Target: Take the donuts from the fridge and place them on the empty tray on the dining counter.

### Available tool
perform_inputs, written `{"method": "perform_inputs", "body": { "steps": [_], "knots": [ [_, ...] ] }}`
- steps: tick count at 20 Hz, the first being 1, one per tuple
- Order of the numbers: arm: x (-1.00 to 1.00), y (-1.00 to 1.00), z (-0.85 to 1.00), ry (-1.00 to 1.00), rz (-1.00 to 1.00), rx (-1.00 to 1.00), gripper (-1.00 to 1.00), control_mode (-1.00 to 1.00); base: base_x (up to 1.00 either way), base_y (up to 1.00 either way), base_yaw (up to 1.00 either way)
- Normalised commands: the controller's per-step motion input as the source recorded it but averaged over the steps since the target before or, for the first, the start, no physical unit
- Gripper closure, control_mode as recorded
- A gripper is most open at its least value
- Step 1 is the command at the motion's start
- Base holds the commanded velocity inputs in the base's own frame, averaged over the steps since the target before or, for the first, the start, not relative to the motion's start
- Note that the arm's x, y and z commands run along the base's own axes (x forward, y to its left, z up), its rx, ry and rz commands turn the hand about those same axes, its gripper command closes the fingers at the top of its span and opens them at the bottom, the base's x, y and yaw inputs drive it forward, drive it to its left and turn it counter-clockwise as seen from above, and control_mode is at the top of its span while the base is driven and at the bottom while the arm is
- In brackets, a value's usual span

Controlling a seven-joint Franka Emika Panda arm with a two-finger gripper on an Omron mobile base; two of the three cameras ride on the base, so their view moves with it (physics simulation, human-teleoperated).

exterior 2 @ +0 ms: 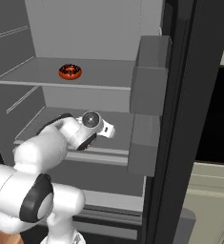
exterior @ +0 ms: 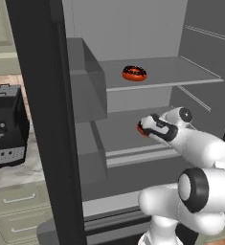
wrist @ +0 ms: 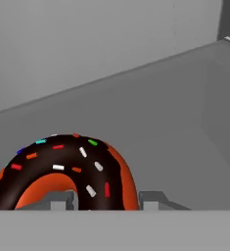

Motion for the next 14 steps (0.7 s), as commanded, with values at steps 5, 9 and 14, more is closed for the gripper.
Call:
{"method": "perform_inputs", "body": {
  "steps": [5, 9, 14],
  "knots": [
    [-0.44, -0.04, 0.94, 0.12, 0.00, 0.01, 1.00, -1.00, 0.00, 0.00, 0.00],
    [-0.70, 0.00, 0.76, 0.13, 0.00, 0.00, 1.00, -1.00, 0.00, 0.00, 0.00],
    [-1.00, 0.00, 0.30, 0.01, 0.00, 0.00, 1.00, -1.00, 0.00, 0.00, 0.00]
  ]
}}
